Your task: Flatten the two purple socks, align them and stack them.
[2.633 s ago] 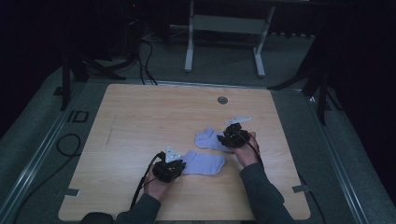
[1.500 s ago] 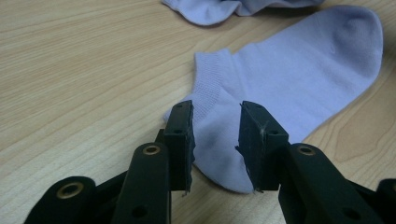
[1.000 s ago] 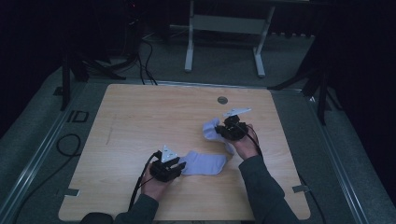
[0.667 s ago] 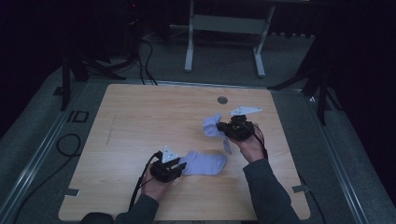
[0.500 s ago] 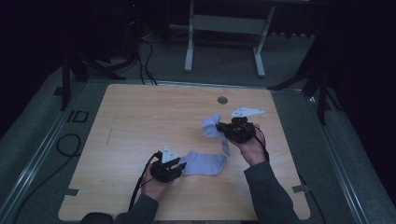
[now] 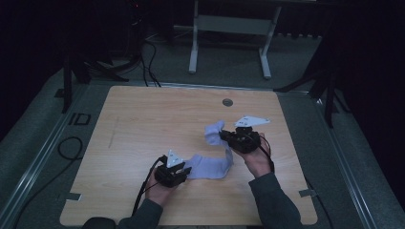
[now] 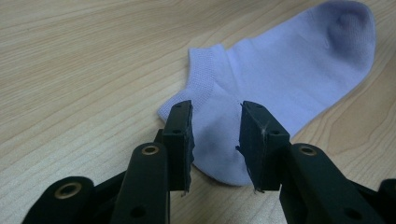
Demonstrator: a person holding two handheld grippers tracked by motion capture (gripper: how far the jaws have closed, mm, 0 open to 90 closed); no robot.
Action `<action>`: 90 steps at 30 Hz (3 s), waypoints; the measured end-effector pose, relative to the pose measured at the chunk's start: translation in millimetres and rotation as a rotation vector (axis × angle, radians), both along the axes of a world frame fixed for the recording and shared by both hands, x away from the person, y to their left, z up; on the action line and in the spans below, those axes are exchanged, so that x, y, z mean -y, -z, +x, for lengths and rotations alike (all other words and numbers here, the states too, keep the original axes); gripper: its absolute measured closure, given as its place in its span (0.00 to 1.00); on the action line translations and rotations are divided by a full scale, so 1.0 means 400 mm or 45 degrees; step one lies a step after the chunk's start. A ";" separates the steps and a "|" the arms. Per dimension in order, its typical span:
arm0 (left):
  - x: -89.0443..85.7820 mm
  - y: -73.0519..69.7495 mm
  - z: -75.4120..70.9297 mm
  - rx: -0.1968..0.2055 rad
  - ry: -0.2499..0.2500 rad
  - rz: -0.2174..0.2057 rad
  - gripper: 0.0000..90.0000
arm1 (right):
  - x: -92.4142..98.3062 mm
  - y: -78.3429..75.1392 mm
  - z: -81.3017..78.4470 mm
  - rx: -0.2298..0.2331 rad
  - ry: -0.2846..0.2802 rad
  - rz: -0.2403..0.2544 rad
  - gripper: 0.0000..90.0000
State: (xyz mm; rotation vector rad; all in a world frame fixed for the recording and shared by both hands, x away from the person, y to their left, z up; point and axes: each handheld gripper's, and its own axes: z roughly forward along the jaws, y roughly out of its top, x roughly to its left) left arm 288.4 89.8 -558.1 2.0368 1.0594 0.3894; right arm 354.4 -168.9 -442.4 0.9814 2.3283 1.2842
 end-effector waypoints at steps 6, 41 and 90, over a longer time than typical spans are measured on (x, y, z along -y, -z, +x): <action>0.003 0.005 0.002 -0.019 0.009 0.011 0.71 | -0.013 0.023 -0.004 -0.012 0.003 -0.001 0.95; -0.017 -0.020 -0.008 0.002 0.006 -0.091 0.76 | -0.039 0.176 -0.069 -0.116 -0.084 -0.046 0.95; 0.025 -0.022 0.024 -0.031 0.066 -0.181 0.98 | 0.063 0.251 -0.073 -0.241 0.098 -0.208 0.82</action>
